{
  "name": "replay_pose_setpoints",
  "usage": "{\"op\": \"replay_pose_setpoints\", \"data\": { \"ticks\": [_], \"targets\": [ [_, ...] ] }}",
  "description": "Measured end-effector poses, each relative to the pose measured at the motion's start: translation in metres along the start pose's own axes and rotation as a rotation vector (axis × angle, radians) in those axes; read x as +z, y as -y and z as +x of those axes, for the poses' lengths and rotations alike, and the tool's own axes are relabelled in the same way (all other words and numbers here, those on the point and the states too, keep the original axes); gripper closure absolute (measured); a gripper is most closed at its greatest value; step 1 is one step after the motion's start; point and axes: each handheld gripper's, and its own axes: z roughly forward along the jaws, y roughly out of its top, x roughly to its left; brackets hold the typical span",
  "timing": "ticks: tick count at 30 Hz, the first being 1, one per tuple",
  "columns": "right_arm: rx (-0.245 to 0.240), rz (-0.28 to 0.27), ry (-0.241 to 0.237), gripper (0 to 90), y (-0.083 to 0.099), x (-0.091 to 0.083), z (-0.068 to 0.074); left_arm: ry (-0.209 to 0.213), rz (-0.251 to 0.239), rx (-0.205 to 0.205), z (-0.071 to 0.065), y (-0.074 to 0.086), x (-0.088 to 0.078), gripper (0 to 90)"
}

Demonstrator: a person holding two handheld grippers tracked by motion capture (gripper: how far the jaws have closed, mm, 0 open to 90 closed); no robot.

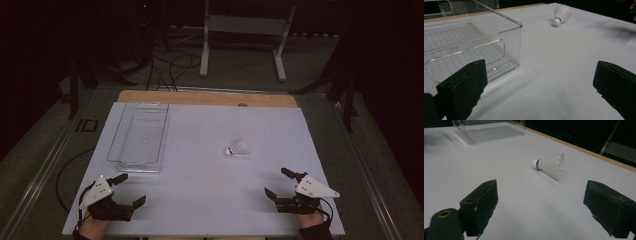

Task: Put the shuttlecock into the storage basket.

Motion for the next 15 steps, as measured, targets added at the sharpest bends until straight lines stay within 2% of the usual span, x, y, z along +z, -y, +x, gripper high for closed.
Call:
{"op": "replay_pose_setpoints", "data": {
  "ticks": [15],
  "targets": [
    [-0.006,-0.002,-0.006,12.3,-0.0014,0.0008,0.0002,0.004,0.016,-0.002,-0.0005,-0.0043,0.0,0.1]
  ]
}}
